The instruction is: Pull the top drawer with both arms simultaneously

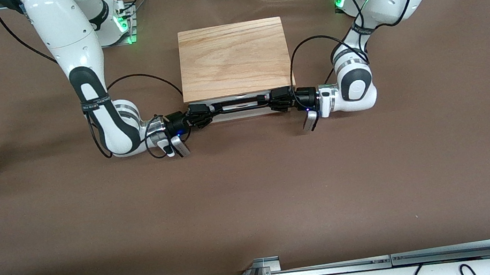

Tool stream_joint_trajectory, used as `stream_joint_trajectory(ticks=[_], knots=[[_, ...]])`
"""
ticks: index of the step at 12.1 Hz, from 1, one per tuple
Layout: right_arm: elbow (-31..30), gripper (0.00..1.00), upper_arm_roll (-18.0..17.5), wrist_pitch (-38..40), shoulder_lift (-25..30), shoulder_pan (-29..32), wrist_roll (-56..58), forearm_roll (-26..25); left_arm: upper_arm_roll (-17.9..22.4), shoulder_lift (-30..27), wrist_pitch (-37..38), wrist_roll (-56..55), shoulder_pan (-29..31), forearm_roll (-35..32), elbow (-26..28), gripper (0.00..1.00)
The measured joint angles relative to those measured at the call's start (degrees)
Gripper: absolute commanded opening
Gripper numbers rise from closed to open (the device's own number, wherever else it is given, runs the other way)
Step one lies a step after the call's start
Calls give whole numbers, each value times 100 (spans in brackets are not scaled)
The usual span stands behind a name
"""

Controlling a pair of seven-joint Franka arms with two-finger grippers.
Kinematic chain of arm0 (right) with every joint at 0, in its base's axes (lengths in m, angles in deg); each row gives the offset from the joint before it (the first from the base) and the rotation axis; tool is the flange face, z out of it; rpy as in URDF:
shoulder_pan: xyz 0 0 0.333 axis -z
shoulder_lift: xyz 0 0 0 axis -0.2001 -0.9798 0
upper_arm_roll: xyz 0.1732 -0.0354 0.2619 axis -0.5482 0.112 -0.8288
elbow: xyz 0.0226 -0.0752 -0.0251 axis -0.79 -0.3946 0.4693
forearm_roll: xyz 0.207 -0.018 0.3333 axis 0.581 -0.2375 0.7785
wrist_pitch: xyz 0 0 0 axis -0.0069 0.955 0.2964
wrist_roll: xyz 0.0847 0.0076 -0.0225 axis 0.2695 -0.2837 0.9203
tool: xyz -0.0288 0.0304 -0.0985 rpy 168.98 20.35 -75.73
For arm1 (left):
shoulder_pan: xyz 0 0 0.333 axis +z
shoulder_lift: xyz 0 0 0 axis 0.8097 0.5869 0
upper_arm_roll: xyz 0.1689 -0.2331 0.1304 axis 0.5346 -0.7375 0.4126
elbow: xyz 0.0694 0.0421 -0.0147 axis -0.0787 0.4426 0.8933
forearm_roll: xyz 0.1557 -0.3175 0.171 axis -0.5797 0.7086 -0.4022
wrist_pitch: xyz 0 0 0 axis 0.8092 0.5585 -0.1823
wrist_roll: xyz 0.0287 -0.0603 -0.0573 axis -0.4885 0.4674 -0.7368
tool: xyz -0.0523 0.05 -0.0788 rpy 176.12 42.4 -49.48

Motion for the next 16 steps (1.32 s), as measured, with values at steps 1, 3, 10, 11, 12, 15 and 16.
stream_joint_trajectory(ticks=[1,3,10,11,12,15,16], knots=[[0,13,0,0,0,1,-1,0,0,0,0,-6,0,0,0,0],[6,13,-1,-2,-2,1,-3,-1,0,0,0,-19,0,0,-1,0],[337,13,7,143,-245,43,-207,-12,24,47,-21,-264,6,0,-89,0],[406,13,11,114,-266,49,-266,-18,35,70,-37,-341,6,0,-144,0],[482,13,18,81,-289,51,-342,-26,48,95,-48,-401,6,0,-202,0],[706,13,31,43,-384,76,-443,-42,80,192,-55,-572,11,0,-380,0],[816,13,31,32,-438,94,-497,-40,94,234,-63,-625,12,0,-464,0]])
